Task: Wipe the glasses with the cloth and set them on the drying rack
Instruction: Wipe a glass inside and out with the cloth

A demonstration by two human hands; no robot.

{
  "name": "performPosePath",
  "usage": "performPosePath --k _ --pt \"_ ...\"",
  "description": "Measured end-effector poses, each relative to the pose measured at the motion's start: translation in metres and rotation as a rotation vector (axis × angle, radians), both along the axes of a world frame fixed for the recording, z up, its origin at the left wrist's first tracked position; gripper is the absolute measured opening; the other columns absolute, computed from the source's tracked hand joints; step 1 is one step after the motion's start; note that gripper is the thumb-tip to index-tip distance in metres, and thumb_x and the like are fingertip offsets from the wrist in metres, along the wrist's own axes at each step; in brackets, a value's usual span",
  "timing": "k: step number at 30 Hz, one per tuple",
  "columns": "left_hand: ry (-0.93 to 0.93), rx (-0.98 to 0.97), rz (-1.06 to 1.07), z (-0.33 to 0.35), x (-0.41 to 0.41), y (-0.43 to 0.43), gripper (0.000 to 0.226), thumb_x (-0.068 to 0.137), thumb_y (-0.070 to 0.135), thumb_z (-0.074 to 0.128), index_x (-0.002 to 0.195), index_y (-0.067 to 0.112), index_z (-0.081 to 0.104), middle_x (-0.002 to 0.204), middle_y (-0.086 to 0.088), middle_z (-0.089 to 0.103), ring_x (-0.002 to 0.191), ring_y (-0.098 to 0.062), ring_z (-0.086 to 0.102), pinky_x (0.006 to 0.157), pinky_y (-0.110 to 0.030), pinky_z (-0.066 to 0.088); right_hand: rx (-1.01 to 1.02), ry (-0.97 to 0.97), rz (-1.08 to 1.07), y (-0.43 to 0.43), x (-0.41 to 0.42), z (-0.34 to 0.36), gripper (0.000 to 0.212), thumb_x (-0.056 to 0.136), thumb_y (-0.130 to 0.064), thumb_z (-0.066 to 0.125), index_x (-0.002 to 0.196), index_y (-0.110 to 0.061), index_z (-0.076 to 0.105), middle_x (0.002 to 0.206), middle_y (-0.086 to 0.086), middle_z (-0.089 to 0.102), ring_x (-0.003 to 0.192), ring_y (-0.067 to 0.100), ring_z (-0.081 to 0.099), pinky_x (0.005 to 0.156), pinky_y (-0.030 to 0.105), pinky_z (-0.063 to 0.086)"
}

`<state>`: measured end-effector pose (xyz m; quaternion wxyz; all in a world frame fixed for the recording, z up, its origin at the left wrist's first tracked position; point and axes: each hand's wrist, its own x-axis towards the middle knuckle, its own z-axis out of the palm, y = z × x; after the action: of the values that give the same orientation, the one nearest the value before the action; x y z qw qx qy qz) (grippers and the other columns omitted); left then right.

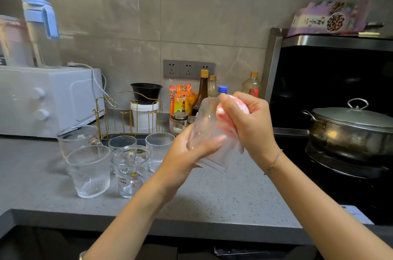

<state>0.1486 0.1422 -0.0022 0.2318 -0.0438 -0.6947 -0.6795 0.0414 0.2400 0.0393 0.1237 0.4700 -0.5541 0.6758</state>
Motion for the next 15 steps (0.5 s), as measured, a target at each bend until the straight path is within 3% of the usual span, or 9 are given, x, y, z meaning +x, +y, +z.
performPosePath --k 3,5,7,11,15 --pt "-0.011 0.338 -0.218 -0.003 0.000 -0.001 0.060 0.053 0.048 0.086 0.106 0.022 0.074 0.113 -0.014 0.070 0.100 -0.034 0.066 0.071 -0.040 0.059 -0.066 -0.054 0.078 0.001 0.000 -0.003 0.035 0.083 -0.035 0.063 0.057 -0.014 0.052 0.052 -0.008 0.048 0.049 0.005 0.048 0.048 0.016 0.042" --pt "-0.005 0.519 -0.350 -0.005 -0.002 -0.002 0.068 0.045 0.046 0.092 0.105 0.018 0.074 0.109 -0.017 0.070 0.095 -0.040 0.066 0.065 -0.043 0.059 -0.064 -0.087 0.090 0.000 -0.001 -0.004 0.038 0.077 -0.045 0.058 0.062 -0.010 0.057 0.058 0.001 0.053 0.054 0.012 0.053 0.050 0.019 0.047" --pt "0.003 0.562 -0.388 -0.008 -0.005 -0.003 0.070 0.043 0.044 0.094 0.105 0.017 0.075 0.107 -0.017 0.071 0.096 -0.041 0.066 0.064 -0.044 0.059 -0.045 -0.100 0.070 -0.001 -0.002 -0.005 0.038 0.075 -0.047 0.058 0.063 -0.011 0.059 0.059 0.002 0.055 0.056 0.014 0.055 0.050 0.020 0.049" --pt "-0.036 0.449 -0.261 -0.008 -0.008 -0.008 0.082 0.042 0.053 0.090 0.114 0.019 0.068 0.115 -0.016 0.069 0.109 -0.042 0.062 0.071 -0.044 0.058 -0.008 -0.093 0.005 0.001 -0.003 -0.002 0.026 0.084 -0.034 0.067 0.064 -0.017 0.062 0.058 -0.005 0.060 0.057 0.009 0.060 0.051 0.020 0.052" --pt "-0.034 0.022 0.010 0.000 -0.007 -0.006 0.072 0.054 0.060 0.071 0.119 0.035 0.057 0.112 0.009 0.070 0.103 -0.008 0.067 0.078 -0.027 0.058 -0.010 0.016 -0.094 0.002 -0.002 0.008 0.035 0.088 -0.018 0.065 0.069 0.012 0.060 0.065 0.028 0.054 0.057 0.022 0.054 0.049 0.022 0.047"
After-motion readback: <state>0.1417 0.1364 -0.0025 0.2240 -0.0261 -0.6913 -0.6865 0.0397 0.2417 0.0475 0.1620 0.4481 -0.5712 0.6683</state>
